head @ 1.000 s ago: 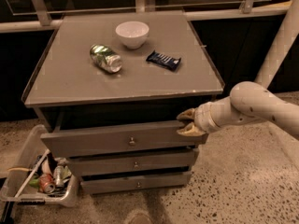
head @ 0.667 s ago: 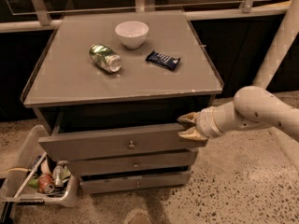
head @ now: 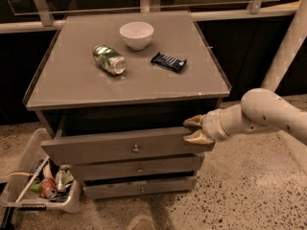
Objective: Open top drawer
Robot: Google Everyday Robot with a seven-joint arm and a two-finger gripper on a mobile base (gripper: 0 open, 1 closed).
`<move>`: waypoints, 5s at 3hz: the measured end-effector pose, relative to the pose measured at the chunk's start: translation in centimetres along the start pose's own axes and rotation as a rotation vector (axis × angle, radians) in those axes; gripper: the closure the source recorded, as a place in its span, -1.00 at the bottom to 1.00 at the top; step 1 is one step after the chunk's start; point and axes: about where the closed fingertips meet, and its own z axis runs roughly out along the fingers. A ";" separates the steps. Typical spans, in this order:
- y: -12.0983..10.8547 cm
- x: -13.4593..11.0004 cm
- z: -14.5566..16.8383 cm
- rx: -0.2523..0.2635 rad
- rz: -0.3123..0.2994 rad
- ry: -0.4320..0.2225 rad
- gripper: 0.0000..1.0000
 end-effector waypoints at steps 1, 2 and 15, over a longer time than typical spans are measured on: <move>-0.2 0.4 0.5 -0.004 0.009 -0.013 -0.30; -0.6 1.0 1.5 -0.008 0.047 -0.040 -0.75; 2.7 -0.7 -3.1 0.023 0.035 0.036 -1.00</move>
Offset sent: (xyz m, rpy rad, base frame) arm 0.0277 0.0014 -0.1208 0.2091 0.2089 -0.0818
